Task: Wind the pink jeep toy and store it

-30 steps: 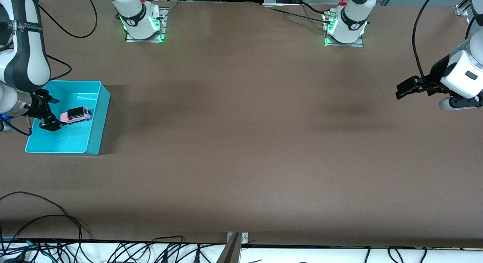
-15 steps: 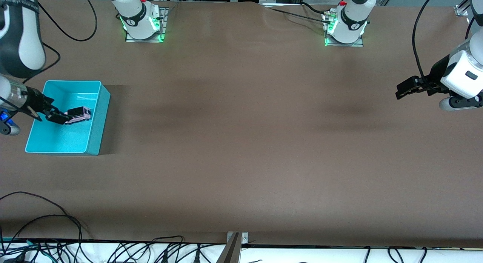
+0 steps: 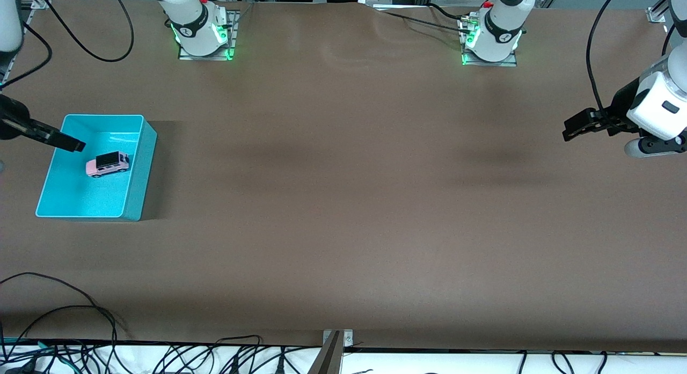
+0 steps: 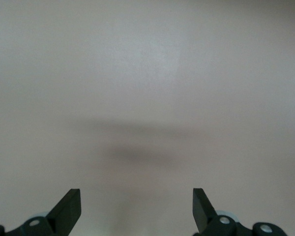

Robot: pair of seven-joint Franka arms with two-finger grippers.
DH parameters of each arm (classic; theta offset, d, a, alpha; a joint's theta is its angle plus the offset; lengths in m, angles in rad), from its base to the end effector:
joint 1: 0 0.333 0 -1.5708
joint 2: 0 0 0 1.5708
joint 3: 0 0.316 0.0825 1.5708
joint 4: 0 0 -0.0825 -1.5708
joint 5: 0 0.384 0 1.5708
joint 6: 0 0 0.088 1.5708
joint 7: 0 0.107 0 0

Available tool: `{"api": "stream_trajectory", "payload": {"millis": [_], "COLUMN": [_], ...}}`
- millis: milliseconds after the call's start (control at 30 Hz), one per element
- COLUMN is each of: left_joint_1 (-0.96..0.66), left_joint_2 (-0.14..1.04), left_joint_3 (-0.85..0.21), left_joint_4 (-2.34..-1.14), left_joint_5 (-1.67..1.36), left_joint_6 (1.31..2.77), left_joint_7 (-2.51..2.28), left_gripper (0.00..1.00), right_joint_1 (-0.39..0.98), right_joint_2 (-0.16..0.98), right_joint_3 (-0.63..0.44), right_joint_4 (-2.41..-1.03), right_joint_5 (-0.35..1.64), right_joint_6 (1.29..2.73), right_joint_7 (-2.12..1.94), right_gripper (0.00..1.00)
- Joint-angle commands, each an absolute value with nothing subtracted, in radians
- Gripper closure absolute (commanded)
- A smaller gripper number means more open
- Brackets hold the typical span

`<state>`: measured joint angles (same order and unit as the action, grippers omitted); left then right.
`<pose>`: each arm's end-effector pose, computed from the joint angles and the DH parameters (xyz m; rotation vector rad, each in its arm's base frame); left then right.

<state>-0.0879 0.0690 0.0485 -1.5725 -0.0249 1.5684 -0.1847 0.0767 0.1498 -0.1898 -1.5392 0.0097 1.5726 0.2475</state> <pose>0.5723 -0.0261 0.5847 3.1178 0.2283 -0.1172 0.5913 -0.0586 0.5548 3.0601 -0.5580 -0.1747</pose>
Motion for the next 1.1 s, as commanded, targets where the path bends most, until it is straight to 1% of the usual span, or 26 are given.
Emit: {"api": "stream_trajectory", "payload": {"millis": [0,300,467,567,667,833,1067], "left_joint_1": [-0.095,-0.095,-0.095,-0.095,-0.095,-0.095,-0.095], "left_joint_2": [0.057,0.057,0.057,0.057,0.057,0.057,0.057], "left_joint_3": [0.057,0.057,0.057,0.057,0.057,0.057,0.055], "left_joint_4": [-1.585,-1.585,-1.585,-1.585,-1.585,-1.585,-1.585], "left_joint_5": [-0.04,-0.04,-0.04,-0.04,-0.04,-0.04,-0.04], "left_joint_6": [1.566,1.566,1.566,1.566,1.566,1.566,1.566], "left_joint_7": [-0.176,-0.176,-0.176,-0.176,-0.176,-0.176,-0.176], "left_gripper": [0.0,0.0,0.0,0.0,0.0,0.0,0.0], "right_joint_1": [0.069,0.069,0.064,0.043,0.008,0.002,-0.002], "right_joint_2": [0.088,0.008,0.011,0.009,0.009,0.009,0.011], "right_joint_3": [-0.153,-0.133,-0.124,-0.081,-0.066,-0.069,-0.067], "right_joint_4": [-1.509,-1.5,-1.5,-1.499,-1.491,-1.482,-1.482], "right_joint_5": [0.021,0.017,0.023,0.017,0.021,0.026,0.018], "right_joint_6": [1.528,1.499,1.502,1.496,1.493,1.463,1.468], "right_joint_7": [0.175,0.183,0.17,0.167,0.163,0.152,0.158], "right_gripper": [0.0,0.0,0.0,0.0,0.0,0.0,0.0]}}
